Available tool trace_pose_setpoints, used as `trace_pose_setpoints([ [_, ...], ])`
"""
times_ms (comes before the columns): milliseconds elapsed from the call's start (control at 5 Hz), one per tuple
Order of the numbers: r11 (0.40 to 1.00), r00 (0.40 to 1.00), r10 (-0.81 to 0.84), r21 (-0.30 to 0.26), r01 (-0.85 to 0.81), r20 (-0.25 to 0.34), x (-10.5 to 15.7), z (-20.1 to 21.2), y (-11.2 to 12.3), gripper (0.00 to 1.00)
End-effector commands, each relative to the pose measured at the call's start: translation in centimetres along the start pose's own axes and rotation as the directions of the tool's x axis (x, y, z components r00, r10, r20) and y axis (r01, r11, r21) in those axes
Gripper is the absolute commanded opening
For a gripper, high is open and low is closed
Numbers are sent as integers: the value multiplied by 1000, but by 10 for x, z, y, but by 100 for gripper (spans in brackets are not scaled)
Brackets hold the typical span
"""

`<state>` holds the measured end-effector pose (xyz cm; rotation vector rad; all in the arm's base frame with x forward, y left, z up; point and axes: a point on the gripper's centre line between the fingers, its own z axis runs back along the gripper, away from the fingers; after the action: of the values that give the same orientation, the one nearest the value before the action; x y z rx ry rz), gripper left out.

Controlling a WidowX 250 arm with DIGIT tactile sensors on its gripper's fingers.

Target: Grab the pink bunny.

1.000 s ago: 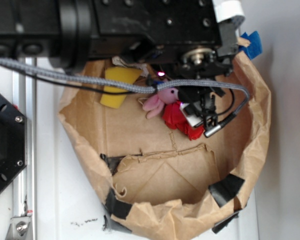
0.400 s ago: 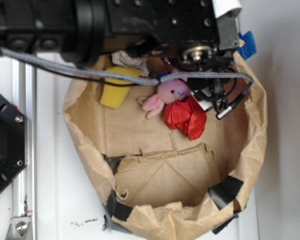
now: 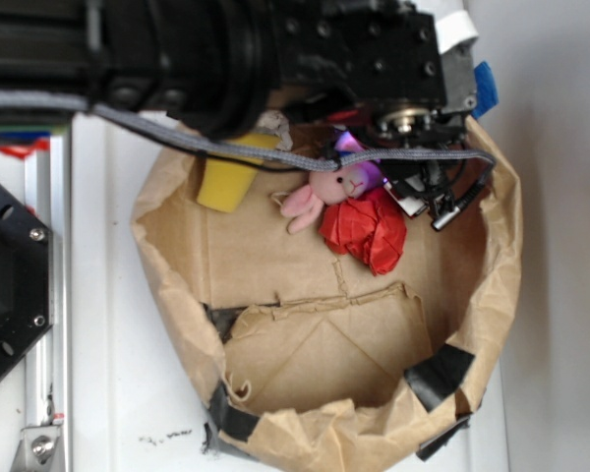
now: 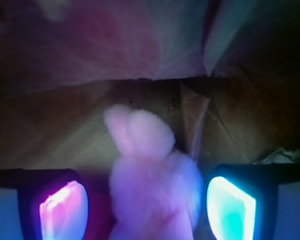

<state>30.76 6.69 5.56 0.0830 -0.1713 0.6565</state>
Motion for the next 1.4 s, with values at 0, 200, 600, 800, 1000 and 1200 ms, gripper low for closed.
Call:
trace_pose_setpoints([
  [0, 999, 998, 1, 41, -4, 66, 11, -6, -5, 100],
  [200, 999, 998, -11, 53, 7, 67, 8, -10, -5, 100],
  [600, 998, 996, -54, 32, 52, 74, 3, 2, -1, 0],
  [800, 994, 992, -107, 16, 106, 60, 1, 18, 0, 0],
  [1000, 982, 982, -182, -37, 184, 43, -13, 52, -5, 0],
  [1200, 961, 964, -263, -77, 265, 37, -33, 83, -12, 0],
])
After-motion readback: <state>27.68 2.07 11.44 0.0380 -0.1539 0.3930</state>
